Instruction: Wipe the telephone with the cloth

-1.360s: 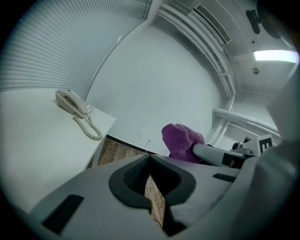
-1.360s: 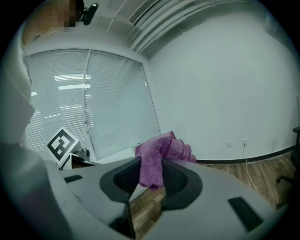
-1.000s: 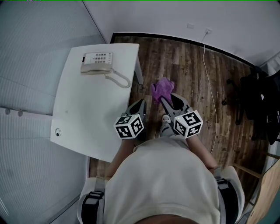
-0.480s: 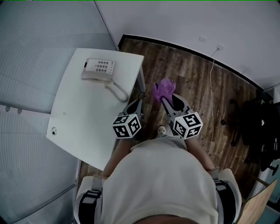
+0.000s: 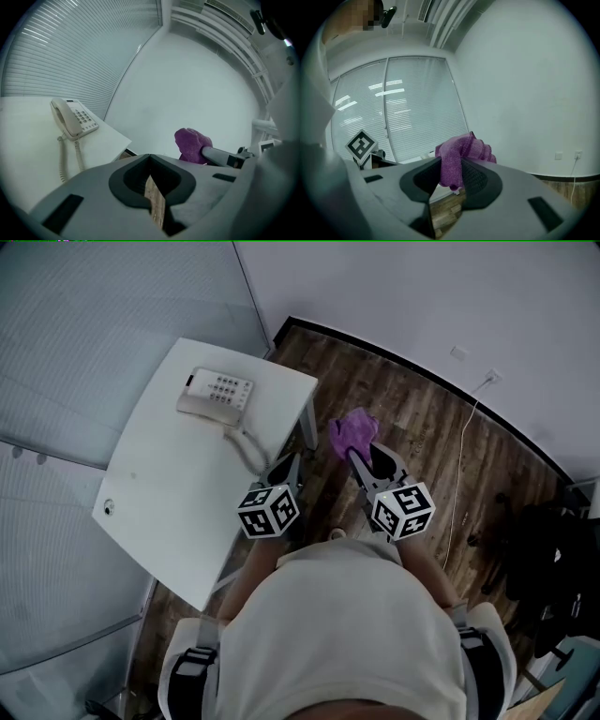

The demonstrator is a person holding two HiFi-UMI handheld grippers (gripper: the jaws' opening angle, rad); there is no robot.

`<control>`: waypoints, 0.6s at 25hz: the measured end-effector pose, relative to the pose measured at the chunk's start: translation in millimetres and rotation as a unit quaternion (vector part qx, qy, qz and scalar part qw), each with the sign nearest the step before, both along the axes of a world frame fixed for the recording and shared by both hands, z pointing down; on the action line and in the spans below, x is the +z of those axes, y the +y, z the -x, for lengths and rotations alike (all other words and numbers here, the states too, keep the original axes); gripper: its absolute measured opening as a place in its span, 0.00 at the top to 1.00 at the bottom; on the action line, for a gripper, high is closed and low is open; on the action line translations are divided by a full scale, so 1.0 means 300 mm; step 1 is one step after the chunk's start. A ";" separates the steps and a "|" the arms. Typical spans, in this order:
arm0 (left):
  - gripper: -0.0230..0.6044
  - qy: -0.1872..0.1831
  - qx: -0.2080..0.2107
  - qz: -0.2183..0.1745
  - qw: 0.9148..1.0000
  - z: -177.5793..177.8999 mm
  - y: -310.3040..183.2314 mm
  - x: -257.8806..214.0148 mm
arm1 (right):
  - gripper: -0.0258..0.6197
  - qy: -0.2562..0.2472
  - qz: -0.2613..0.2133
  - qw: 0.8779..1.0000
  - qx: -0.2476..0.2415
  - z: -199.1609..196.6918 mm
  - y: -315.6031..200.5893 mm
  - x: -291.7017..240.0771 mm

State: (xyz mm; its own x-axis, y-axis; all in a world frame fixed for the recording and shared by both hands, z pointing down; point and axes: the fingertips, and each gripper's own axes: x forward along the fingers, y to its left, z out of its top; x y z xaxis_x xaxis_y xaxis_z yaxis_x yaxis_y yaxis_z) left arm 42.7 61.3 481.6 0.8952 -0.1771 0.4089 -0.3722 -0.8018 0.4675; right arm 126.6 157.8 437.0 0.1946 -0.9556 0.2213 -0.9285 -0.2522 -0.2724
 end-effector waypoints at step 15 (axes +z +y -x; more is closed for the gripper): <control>0.93 -0.012 -0.139 -0.001 0.990 0.136 -0.136 0.008 | 0.76 -0.006 -0.008 0.995 -0.096 -0.033 -0.167 0.013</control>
